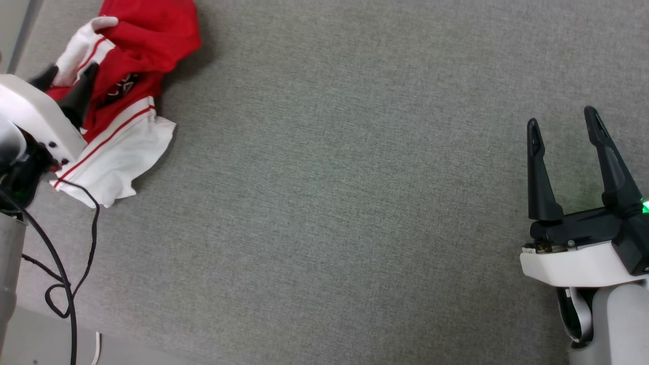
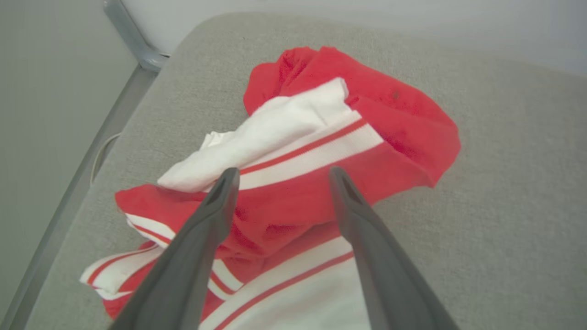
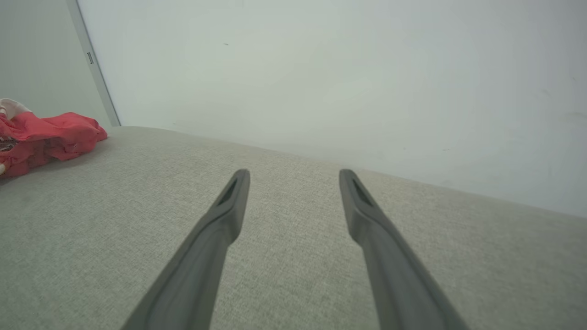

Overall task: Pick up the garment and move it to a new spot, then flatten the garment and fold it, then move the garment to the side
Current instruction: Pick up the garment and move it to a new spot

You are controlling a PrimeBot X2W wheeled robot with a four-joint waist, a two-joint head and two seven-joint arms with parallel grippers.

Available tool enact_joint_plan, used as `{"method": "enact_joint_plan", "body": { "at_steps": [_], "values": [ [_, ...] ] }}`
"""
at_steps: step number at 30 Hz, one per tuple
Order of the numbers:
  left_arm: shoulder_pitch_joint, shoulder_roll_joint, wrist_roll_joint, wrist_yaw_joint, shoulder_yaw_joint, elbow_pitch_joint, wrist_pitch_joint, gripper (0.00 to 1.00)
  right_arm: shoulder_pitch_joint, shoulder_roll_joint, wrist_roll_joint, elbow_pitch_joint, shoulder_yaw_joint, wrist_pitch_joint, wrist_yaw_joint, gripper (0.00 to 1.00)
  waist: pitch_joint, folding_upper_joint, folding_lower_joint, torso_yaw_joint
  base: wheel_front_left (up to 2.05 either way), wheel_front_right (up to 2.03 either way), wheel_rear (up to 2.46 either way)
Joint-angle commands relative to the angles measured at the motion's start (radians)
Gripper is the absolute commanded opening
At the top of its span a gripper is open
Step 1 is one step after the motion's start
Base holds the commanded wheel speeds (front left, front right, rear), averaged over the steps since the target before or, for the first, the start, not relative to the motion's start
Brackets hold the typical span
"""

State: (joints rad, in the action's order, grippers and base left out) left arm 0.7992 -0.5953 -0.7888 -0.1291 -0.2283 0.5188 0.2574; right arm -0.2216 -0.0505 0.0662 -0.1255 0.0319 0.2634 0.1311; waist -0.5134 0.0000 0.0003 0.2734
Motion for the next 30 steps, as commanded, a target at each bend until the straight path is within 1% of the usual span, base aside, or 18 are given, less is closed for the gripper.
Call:
{"method": "enact_joint_plan", "body": {
  "at_steps": [1,5,7,9,12,15,17,18,19,20,25,30],
  "values": [
    [0.014,-0.014,-0.031,-0.001,-0.035,0.024,0.061,1.0,-0.017,0.001,0.009,-0.007,0.0,0.002,-0.001,1.0,-0.017,0.0,-0.0003,-0.012,0.0,0.0,0.0],
    [0.036,-0.029,-0.096,-0.001,-0.103,0.079,0.178,1.0,-0.033,0.001,0.013,-0.015,-0.001,0.002,-0.001,1.0,-0.039,0.0,-0.0003,-0.025,0.0,0.0,0.0],
    [0.042,-0.023,-0.136,-0.001,-0.129,0.116,0.232,1.0,-0.036,0.001,0.016,-0.017,-0.001,0.002,-0.001,1.0,-0.05,0.0,-0.0003,-0.032,0.0,0.0,0.0],
    [0.045,-0.02,-0.175,-0.001,-0.164,0.146,0.307,1.0,-0.044,0.001,0.016,-0.019,-0.004,0.002,-0.001,1.0,-0.058,0.0,-0.0003,-0.039,0.0,0.0,0.0],
    [0.033,-0.016,-0.208,-0.001,-0.226,0.192,0.393,1.0,-0.052,0.001,0.018,-0.02,-0.004,0.002,-0.001,1.0,-0.072,0.0,-0.0003,-0.048,0.0,0.0,0.0],
    [0.033,-0.014,-0.228,-0.001,-0.276,0.223,0.436,1.0,-0.055,0.001,0.017,-0.02,-0.003,0.002,-0.001,1.0,-0.079,0.0,-0.0003,-0.055,0.0,0.0,0.0],
    [0.04,-0.01,-0.243,-0.001,-0.298,0.233,0.442,1.0,-0.059,0.001,0.013,-0.017,-0.003,0.002,-0.001,1.0,-0.081,0.0,-0.0003,-0.059,0.0,0.0,0.0],
    [0.043,-0.009,-0.251,-0.001,-0.309,0.235,0.439,0.98,-0.061,0.001,0.011,-0.015,-0.003,0.002,-0.001,1.0,-0.08,0.0,-0.0003,-0.06,0.0,0.0,0.0],
    [0.046,-0.011,-0.256,-0.001,-0.319,0.238,0.432,0.29,-0.061,0.001,0.007,-0.013,-0.003,0.002,-0.001,1.0,-0.077,0.0,-0.0003,-0.062,0.0,0.0,0.0],
    [0.051,-0.016,-0.255,-0.001,-0.33,0.24,0.421,0.0,-0.061,0.001,0.003,-0.012,-0.003,0.002,-0.001,1.0,-0.072,0.0,-0.0003,-0.063,0.0,0.0,0.0],
    [0.097,-0.053,-0.25,-0.002,-0.359,0.217,0.354,0.0,-0.054,0.001,-0.013,-0.002,-0.003,0.002,-0.001,1.0,-0.035,0.0,-0.0003,-0.062,0.0,0.0,0.0],
    [0.17,-0.129,-0.242,-0.001,-0.404,0.137,0.268,0.0,-0.026,0.001,-0.046,0.014,-0.003,0.002,-0.001,1.0,0.038,0.0,-0.0003,-0.06,0.0,0.0,0.0]
  ]
}}
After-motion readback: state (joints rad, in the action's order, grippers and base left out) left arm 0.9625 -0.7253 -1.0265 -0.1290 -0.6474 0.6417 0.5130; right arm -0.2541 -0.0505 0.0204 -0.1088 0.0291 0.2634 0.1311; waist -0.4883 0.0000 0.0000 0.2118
